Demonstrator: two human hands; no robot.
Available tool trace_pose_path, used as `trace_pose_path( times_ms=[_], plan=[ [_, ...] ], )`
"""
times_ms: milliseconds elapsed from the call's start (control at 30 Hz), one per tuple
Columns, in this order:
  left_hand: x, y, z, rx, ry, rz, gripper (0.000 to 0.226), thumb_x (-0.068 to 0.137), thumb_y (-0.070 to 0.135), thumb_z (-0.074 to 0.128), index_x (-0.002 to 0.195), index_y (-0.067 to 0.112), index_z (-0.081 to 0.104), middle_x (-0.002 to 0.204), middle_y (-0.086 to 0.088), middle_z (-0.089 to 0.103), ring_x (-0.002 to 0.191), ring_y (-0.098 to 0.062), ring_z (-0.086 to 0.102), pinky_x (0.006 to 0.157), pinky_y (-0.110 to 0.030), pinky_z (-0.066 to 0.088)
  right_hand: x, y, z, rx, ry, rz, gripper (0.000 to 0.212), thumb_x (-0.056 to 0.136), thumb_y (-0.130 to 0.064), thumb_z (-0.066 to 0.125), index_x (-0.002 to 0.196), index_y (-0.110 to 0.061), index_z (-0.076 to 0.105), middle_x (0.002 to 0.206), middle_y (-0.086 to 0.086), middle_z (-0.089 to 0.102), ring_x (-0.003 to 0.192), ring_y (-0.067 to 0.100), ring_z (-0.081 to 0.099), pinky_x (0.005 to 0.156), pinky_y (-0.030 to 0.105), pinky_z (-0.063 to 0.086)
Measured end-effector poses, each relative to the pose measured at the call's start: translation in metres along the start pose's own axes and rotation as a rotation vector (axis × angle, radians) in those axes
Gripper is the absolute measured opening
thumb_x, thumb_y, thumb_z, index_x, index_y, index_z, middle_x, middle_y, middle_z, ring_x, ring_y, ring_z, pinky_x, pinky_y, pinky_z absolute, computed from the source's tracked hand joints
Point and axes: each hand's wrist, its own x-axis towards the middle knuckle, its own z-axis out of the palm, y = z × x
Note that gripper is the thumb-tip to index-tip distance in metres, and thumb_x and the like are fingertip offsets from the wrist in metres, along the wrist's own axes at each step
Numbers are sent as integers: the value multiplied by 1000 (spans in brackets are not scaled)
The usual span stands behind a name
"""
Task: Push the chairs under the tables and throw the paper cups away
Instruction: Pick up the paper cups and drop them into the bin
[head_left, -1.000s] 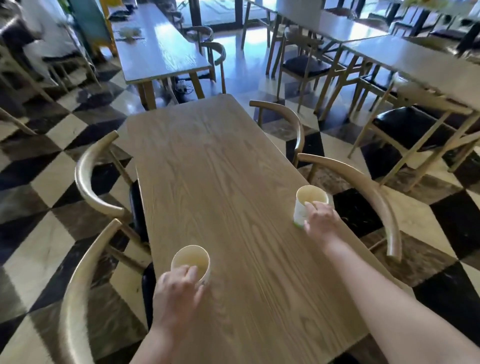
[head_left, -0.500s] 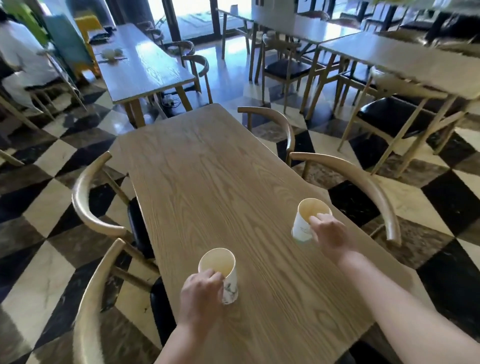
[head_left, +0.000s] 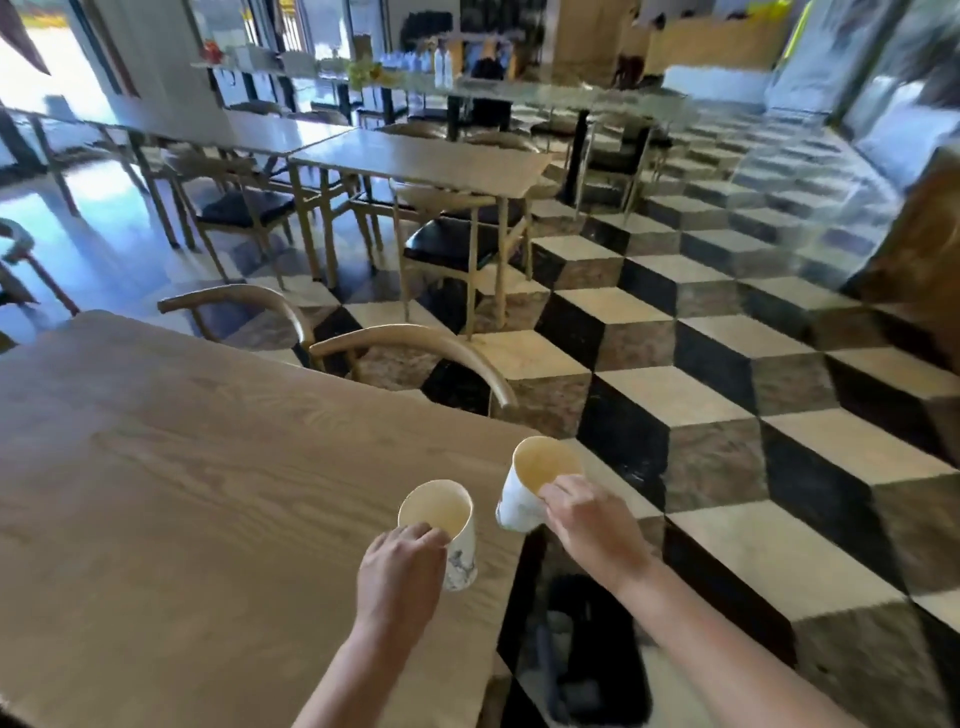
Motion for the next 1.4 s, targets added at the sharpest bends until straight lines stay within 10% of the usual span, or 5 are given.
trace_pose_path(
  times_ms=[767,1400],
  plan=[
    [67,176,118,-85,-142,277,24,51,1,87,61,15,69,63,3,69,58,-21,65,57,-31,53,-122,167,12,37,-75,223,30,53,11,75,59,-11,56,55,2,52,47,17,47,39,27,46],
    [53,99,414,-99,-551,73,8,69,8,76,69,11,68,67,-2,66,56,-18,57,45,-28,45,-183,230,292,329,-296,655,23,63,-7,81,62,-14,59,57,1,59,49,18,54,38,27,42]
  ],
)
